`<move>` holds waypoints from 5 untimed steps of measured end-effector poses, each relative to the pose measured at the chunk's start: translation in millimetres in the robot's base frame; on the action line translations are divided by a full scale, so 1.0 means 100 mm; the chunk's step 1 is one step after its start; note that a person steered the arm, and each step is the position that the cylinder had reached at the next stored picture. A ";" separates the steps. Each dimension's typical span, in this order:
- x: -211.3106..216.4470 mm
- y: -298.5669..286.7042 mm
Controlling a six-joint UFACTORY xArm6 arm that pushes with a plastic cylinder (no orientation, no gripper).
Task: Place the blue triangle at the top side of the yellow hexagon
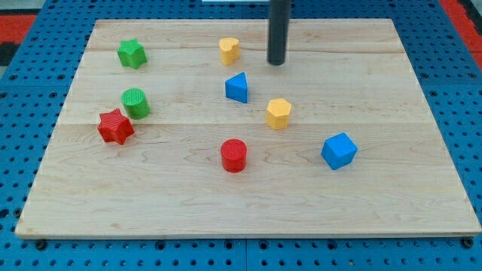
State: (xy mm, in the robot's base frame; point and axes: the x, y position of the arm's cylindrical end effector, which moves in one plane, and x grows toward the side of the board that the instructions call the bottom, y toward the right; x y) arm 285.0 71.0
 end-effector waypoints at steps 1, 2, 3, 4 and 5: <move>-0.14 -0.48; 0.00 -0.75; 0.06 -0.72; 0.47 -0.72; 0.55 -1.51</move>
State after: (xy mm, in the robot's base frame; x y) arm 340.2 -80.4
